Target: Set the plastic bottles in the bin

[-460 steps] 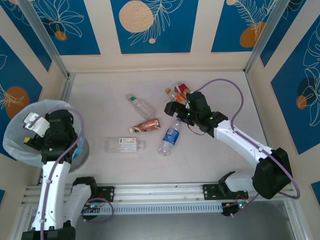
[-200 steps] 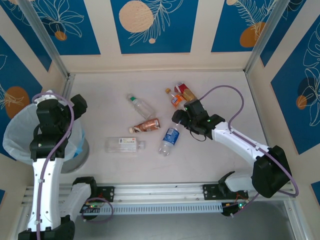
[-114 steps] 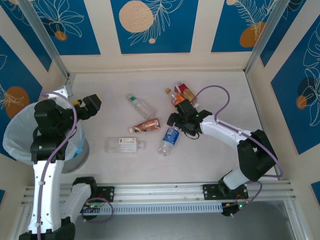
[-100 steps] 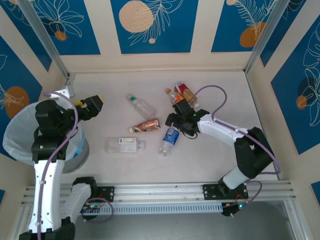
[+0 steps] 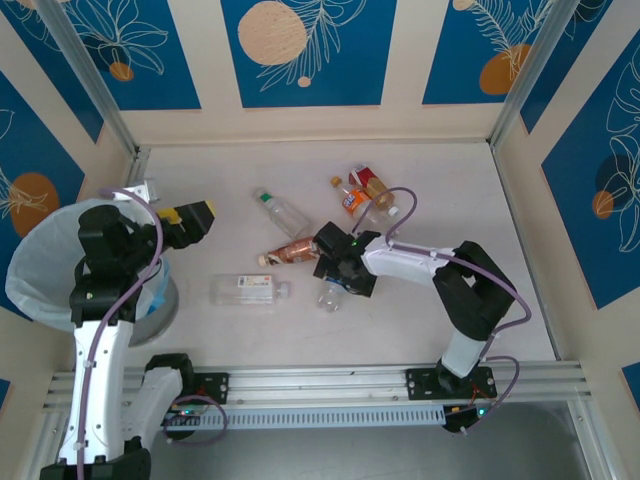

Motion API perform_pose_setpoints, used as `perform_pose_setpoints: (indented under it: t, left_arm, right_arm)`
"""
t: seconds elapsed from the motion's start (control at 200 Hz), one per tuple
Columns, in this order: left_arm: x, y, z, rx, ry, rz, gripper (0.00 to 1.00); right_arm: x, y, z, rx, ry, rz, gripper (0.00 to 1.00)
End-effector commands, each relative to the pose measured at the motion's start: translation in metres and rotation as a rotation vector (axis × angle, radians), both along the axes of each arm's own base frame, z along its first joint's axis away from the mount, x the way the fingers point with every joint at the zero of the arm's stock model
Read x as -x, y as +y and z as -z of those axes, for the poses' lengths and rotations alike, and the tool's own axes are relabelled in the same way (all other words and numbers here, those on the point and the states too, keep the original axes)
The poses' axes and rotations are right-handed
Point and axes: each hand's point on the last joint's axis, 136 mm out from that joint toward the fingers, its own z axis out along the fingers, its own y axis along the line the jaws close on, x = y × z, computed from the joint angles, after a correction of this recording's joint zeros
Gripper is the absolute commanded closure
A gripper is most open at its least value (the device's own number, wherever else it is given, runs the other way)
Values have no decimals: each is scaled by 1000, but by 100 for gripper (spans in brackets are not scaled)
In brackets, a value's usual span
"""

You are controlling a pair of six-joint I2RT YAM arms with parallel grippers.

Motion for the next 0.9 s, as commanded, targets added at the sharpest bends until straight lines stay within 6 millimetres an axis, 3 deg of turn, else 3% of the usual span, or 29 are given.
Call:
perform_pose_setpoints:
  t: [0.0,0.255,0.405,0.595,0.895]
  left_arm:
    - [2,-7,-7,4,-22,44,1]
    - [-6,-14,-2,26,5,64,1]
    - [-15,-27,-5,29,0,100,1]
    - [-21,-47,-9,-29,-11,140,1]
    - [-30,-71,-5,-75,0,191,1]
  right_arm:
    - [19,5,9,-4,46,17,1]
    - [30,4,21,22,45,-9,7]
    - [28,0,23,30,25,-21,17]
    - [26,-7,28,50,0,-37,40]
    - [23,-15,20,77,-63,-114,55]
